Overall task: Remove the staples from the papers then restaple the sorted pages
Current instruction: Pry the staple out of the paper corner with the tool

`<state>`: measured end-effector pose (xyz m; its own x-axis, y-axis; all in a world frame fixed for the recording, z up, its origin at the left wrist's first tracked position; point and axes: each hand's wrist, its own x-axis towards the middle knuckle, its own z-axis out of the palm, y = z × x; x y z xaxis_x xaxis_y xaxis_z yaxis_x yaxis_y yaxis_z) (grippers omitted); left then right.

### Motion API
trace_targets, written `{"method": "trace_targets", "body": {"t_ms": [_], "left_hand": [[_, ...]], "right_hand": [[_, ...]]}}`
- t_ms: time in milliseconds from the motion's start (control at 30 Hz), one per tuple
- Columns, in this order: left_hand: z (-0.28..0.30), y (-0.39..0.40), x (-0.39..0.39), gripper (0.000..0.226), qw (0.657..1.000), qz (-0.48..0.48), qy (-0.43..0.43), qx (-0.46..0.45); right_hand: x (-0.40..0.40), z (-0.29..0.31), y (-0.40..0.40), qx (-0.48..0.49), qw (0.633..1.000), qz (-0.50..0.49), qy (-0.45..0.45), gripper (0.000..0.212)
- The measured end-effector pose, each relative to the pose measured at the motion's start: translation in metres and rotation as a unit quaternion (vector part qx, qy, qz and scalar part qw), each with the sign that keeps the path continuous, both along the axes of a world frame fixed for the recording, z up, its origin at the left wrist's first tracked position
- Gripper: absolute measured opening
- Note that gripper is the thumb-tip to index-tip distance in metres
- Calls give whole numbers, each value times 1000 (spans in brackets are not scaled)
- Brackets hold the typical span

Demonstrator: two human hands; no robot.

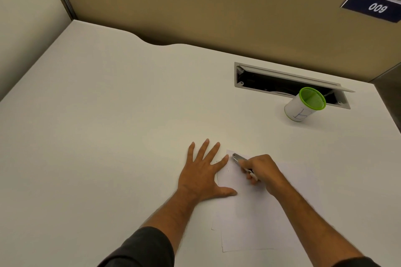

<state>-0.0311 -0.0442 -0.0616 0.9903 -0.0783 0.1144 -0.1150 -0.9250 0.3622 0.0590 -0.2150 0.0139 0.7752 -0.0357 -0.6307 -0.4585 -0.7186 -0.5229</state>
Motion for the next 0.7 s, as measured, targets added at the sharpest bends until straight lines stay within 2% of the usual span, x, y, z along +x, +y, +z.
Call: {"method": "trace_targets", "body": {"t_ms": [100,233,333,533,700], "left_hand": [[-1,0,0,102,1000,0,-5,-6],[-1,-1,0,103,1000,3,2,-3],[-1,-1,0,104,1000,1,4,1],[1,-1,0,104,1000,0,3,3],[1,0,0,103,1000,2,2,0]], "right_hand": [[-7,3,-6,33,997,53,-44,28],[-20,-1,-14,-27,981,152,-119,21],[-25,-2,-14,-51,971,195,-133,18],[-24,-4,-8,-64,964,218,-138,21],[-19,-7,-4,-62,974,189,-113,25]]}}
